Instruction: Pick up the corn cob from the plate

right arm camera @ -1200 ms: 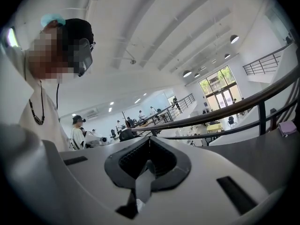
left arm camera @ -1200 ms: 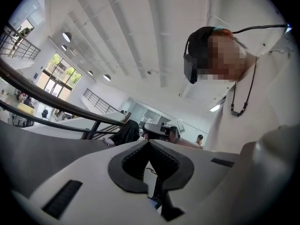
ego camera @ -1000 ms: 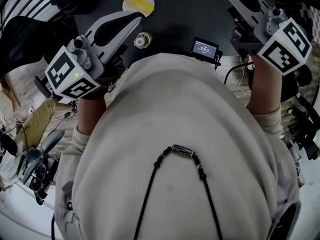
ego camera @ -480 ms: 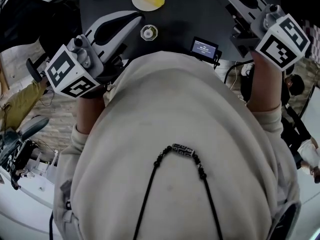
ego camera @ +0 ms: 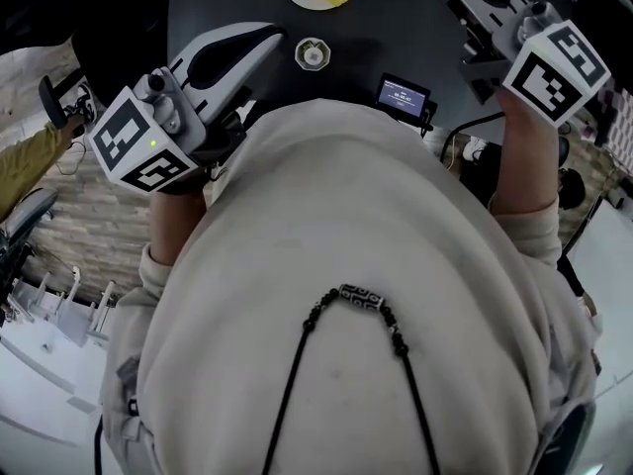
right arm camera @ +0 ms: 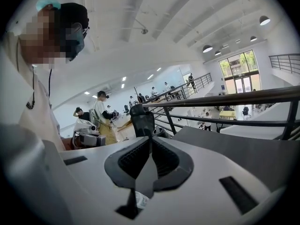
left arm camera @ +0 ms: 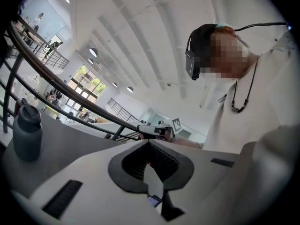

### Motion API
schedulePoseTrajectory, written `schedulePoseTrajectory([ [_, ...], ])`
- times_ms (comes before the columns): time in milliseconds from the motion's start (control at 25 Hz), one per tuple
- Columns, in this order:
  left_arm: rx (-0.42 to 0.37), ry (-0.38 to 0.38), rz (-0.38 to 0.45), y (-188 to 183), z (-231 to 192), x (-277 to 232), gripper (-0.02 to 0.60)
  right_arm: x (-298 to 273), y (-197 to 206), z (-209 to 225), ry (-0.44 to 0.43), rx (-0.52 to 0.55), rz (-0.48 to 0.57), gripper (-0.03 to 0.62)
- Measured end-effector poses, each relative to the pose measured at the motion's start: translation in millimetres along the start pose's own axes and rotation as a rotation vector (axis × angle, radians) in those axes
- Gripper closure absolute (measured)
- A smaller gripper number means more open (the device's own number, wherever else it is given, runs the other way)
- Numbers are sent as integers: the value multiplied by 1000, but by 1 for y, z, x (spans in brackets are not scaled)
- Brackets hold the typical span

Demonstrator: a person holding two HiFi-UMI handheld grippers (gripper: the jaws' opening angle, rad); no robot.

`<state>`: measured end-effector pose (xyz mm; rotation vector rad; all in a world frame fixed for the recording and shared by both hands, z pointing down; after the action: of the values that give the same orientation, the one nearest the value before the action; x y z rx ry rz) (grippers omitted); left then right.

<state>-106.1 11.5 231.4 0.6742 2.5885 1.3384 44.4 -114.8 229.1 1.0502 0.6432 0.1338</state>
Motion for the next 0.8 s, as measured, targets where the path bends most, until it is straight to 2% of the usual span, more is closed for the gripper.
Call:
schedulePoseTrajectory([
  [240, 25, -50, 23, 10, -14, 14, 581, -35, 10, 13, -20, 3, -46, 576],
  [600, 62, -85, 66, 17, -10, 17, 581, -54, 12, 23, -19, 14, -91, 576],
  [800, 90, -107, 81, 26, -14, 25, 581, -65, 30, 32, -22, -11, -126, 570],
])
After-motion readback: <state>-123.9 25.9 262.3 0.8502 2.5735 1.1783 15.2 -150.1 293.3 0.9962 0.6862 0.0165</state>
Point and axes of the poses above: the fingertips, and each gripper's own axes: x backward along the fingers, z to its right, y out of its underside, the point moved 3 cm from there along x, backward along the fingers, and after that the axes turned 11 degrees about y, right-handed, at the moved point
